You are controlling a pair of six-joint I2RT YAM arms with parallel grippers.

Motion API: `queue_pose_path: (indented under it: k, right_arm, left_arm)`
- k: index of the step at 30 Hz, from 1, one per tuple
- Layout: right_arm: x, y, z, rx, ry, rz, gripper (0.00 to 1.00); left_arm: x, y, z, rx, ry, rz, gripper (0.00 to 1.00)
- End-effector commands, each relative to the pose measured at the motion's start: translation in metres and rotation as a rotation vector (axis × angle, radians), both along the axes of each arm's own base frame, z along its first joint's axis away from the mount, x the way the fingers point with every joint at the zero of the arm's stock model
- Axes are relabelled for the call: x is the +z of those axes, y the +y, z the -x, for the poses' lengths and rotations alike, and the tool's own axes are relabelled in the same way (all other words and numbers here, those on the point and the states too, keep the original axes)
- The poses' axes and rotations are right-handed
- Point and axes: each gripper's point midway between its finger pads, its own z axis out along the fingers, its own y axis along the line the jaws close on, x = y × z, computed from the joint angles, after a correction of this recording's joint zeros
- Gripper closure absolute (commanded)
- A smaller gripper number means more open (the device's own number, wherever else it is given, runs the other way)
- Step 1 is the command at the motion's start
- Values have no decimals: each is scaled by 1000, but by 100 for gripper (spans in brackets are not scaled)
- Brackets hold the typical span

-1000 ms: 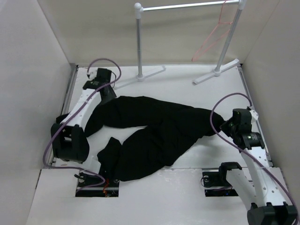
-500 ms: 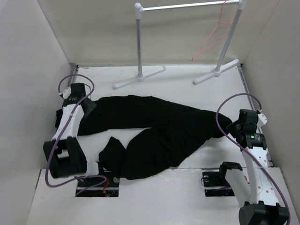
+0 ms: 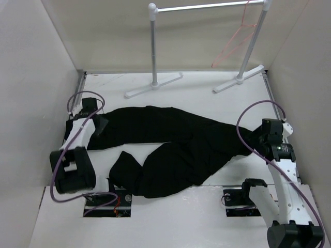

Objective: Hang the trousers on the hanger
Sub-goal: Flatten out the trousers at the center of the board.

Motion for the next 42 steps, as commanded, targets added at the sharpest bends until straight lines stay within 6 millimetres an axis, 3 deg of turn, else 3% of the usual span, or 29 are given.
queue_pose_path:
  k: [1,4,6,7,8,9,10,12,13,15,18,20,23,24,25,27,28,30,31,32,34,36,38,42]
  right_arm:
    - [20,0,-3,21,-17,32,33]
    - [62,-19,-10,-33,-84,130,28]
    - [76,-18,-25,-19,-111,167,28]
    - [76,-10,-38,21,-113,167,34]
    - [72,4,-55,96,-101,159,48]
    - [66,18,-72,162,-87,138,74]
    - [59,30,-87,212,-75,115,87]
    - [42,45,-114,276,-48,88,93]
    - [32,50,-127,296,-28,72,92]
    - [12,60,-150,333,7,47,79]
    - [-11,68,-165,344,54,45,37]
    - [-31,70,-168,337,93,57,25]
    - [-56,78,-169,349,147,35,22]
    - [-62,81,-171,354,161,25,31]
    - [-64,86,-171,366,169,15,51]
    - [-59,90,-171,365,161,13,81]
    - [-52,90,-171,358,144,16,89]
    - [-32,90,-166,346,106,25,92]
    - [-22,90,-161,343,84,31,90]
    - [-13,89,-156,337,68,42,82]
    - [1,83,-144,319,39,56,50]
    - [13,81,-134,309,6,46,35]
    - [33,65,-127,264,-50,35,30]
    - [70,29,-106,115,-146,-18,32]
  left_arm:
    - [77,-14,-22,-54,-228,-38,55]
    - [90,-44,-13,-164,-223,-61,45]
    - [78,-66,-5,-241,-179,-50,43]
    - [68,-74,-1,-269,-151,-45,43]
    - [59,-78,2,-284,-132,-43,43]
    - [47,-82,4,-296,-104,-41,42]
    - [41,-86,3,-306,-90,-30,42]
    - [36,-93,-2,-326,-90,-7,42]
    - [37,-101,-6,-346,-102,12,43]
    - [44,-121,-9,-399,-127,42,43]
    - [56,-157,-3,-506,-153,84,43]
    - [63,-187,10,-602,-160,117,43]
    - [59,-238,43,-784,-101,180,41]
    - [54,-255,56,-848,-69,203,40]
    - [51,-271,68,-902,-46,225,40]
    - [50,-301,89,-1001,-25,271,39]
    - [53,-317,96,-1049,-29,290,39]
    - [63,-351,109,-1162,-41,325,38]
    - [68,-367,115,-1213,-45,336,38]
    - [73,-383,121,-1265,-54,339,38]
    - [82,-412,130,-1360,-80,320,38]
    - [90,-439,140,-1449,-124,291,38]
    - [93,-466,149,-1538,-169,260,38]
    - [84,-510,161,-1662,-238,171,38]
